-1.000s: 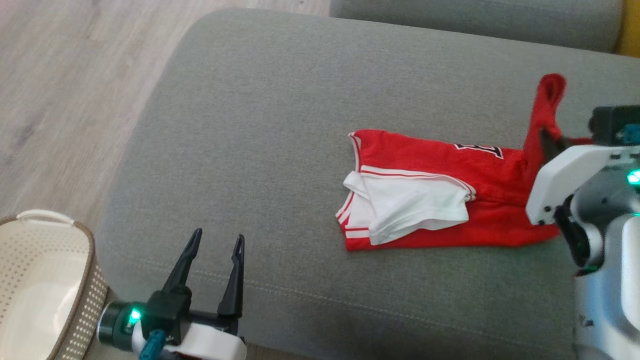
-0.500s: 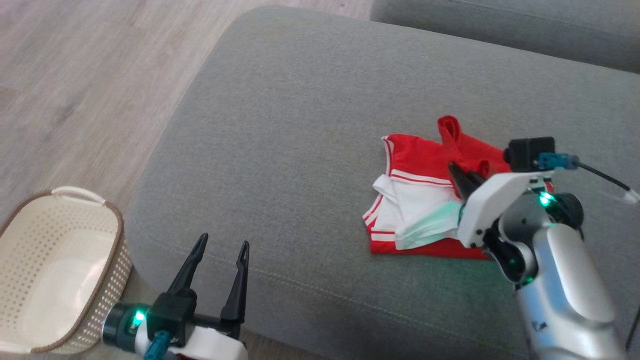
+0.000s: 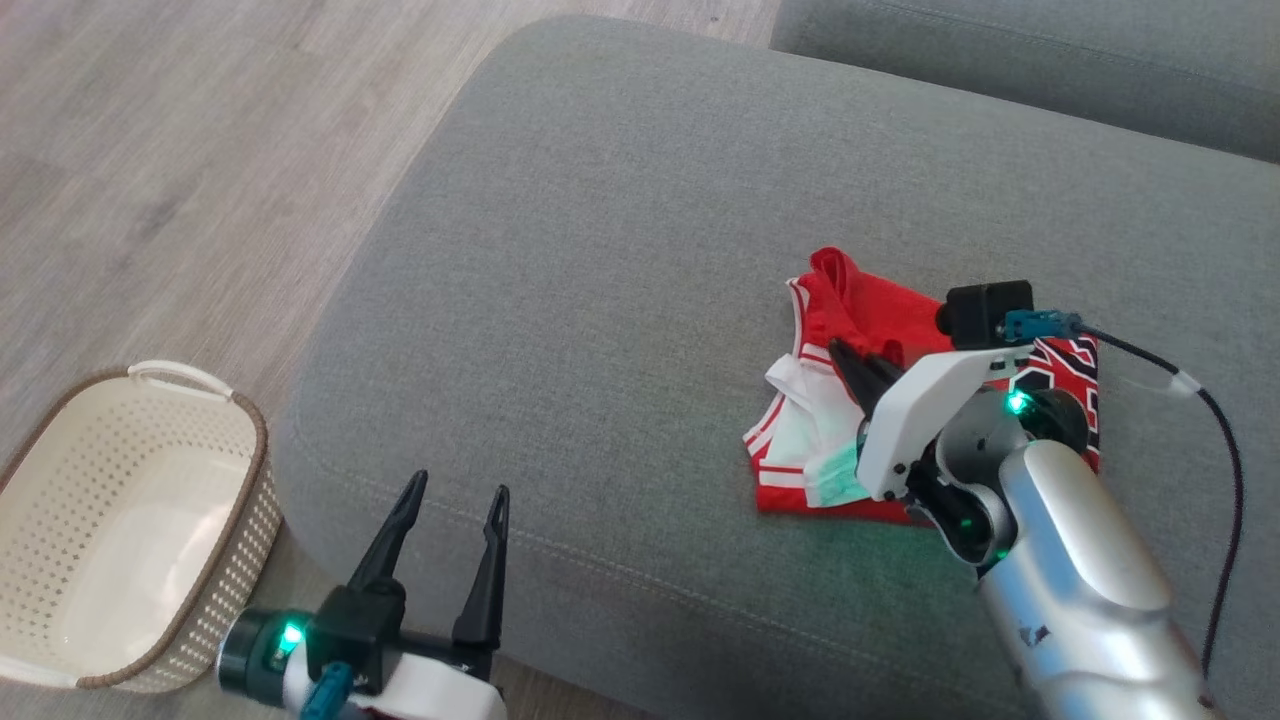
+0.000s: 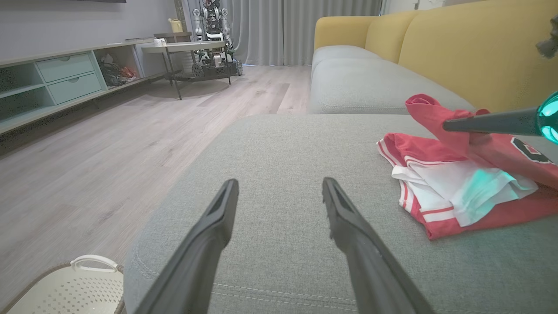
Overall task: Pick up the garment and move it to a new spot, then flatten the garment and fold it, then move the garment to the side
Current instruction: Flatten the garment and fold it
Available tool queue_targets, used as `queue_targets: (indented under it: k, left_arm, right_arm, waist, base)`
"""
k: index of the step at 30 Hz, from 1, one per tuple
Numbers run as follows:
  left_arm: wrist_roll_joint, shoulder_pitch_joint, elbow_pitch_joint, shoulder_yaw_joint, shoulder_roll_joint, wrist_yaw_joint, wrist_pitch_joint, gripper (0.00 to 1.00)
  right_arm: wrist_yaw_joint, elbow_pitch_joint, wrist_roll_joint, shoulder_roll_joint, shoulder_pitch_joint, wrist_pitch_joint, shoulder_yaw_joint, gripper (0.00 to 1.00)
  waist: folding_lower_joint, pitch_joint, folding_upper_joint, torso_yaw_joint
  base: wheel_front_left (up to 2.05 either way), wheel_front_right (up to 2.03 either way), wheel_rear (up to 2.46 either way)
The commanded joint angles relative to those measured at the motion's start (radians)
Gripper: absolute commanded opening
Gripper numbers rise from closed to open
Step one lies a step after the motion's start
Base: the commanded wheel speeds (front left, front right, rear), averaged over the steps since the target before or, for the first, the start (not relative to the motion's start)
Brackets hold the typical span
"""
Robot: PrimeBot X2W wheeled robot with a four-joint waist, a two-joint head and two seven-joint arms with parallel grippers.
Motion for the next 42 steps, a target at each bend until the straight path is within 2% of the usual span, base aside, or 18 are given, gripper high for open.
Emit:
queue_targets:
  k: [1,2,3,8,11,15,16,18,22,23,24,30,36,39,42]
  left_arm:
    - [0.011,-0.016,-0.026,0.026,-0.004,-0.007,-0.012,1.00]
    - [0.011,-0.017,-0.025,0.025,-0.005,-0.009,-0.012,1.00]
    - [0.012,-0.017,-0.023,0.024,-0.005,-0.010,-0.012,1.00]
    - [0.014,-0.016,-0.019,0.026,-0.004,-0.011,-0.012,1.00]
    - [0.016,-0.009,-0.022,0.029,-0.003,-0.007,-0.012,1.00]
    - [0.017,0.006,-0.040,0.039,-0.002,0.005,-0.012,1.00]
    - [0.017,0.012,-0.050,0.046,-0.001,0.011,-0.012,1.00]
    - [0.017,0.016,-0.058,0.051,-0.002,0.016,-0.012,1.00]
    - [0.017,0.015,-0.067,0.050,-0.007,0.017,-0.012,1.00]
    - [0.017,0.014,-0.069,0.049,-0.008,0.016,-0.012,1.00]
    - [0.017,0.012,-0.070,0.047,-0.009,0.015,-0.012,1.00]
    - [0.021,-0.006,-0.069,0.028,-0.013,-0.004,-0.012,1.00]
    - [0.019,-0.015,-0.051,0.011,-0.023,-0.016,-0.012,1.00]
    - [0.015,-0.014,-0.046,0.011,-0.028,-0.015,-0.012,1.00]
    - [0.014,-0.014,-0.042,0.009,-0.030,-0.017,-0.012,1.00]
  right_arm:
    - [0.000,-0.015,0.017,0.009,-0.056,-0.023,0.031,0.08]
    - [0.000,-0.003,0.030,0.009,-0.059,-0.030,0.039,0.38]
    - [0.000,0.008,0.042,0.009,-0.063,-0.040,0.043,1.00]
    - [0.000,0.013,0.110,0.009,-0.089,-0.126,0.040,1.00]
    - [0.000,-0.009,0.096,0.009,-0.101,-0.186,-0.015,1.00]
    - [0.000,-0.062,-0.055,0.009,-0.080,-0.225,-0.154,1.00]
    - [0.000,-0.099,-0.162,0.009,-0.047,-0.223,-0.228,1.00]
    - [0.000,-0.134,-0.247,0.006,-0.004,-0.209,-0.275,1.00]
    - [0.000,-0.153,-0.310,-0.008,0.060,-0.175,-0.310,1.00]
    - [0.000,-0.155,-0.324,-0.016,0.073,-0.173,-0.309,0.40]
    - [0.000,-0.151,-0.335,-0.027,0.081,-0.169,-0.303,0.00]
    - [0.000,-0.049,-0.342,-0.114,0.029,-0.136,-0.175,0.00]
    - [0.000,0.110,-0.275,-0.215,-0.047,-0.078,0.003,0.00]
    - [0.000,0.172,-0.234,-0.233,-0.072,-0.076,0.057,0.00]
    - [0.000,0.218,-0.149,-0.224,-0.075,-0.070,0.115,0.00]
  waist:
    - [0.0000,-0.002,0.0000,0.003]
    - [0.0000,-0.003,0.0000,0.005]
    - [0.0000,-0.003,0.0000,0.006]
    - [0.0000,-0.009,0.0000,0.007]
    - [0.0000,-0.017,0.0000,0.002]
    - [0.0000,-0.028,0.0000,-0.016]
    - [0.0000,-0.031,0.0000,-0.029]
    - [0.0000,-0.033,0.0000,-0.042]
    - [0.0000,-0.034,0.0000,-0.054]
    - [0.0000,-0.033,0.0000,-0.056]
    - [0.0000,-0.031,0.0000,-0.057]
    - [0.0000,-0.012,0.0000,-0.031]
    - [0.0000,0.004,0.0000,0.016]
    - [0.0000,0.007,0.0000,0.024]
    - [0.0000,0.006,0.0000,0.029]
  base:
    - [0.00,0.00,0.00]
    - [0.00,0.00,0.00]
    - [0.00,0.00,0.00]
    - [0.00,0.00,0.00]
    - [0.00,0.00,0.00]
    - [0.00,0.00,0.00]
    - [0.00,0.00,0.00]
    - [0.00,0.00,0.00]
    - [0.00,0.00,0.00]
    - [0.00,0.00,0.00]
    - [0.00,0.00,0.00]
    - [0.00,0.00,0.00]
    - [0.00,0.00,0.00]
    - [0.00,0.00,0.00]
    - [0.00,0.00,0.00]
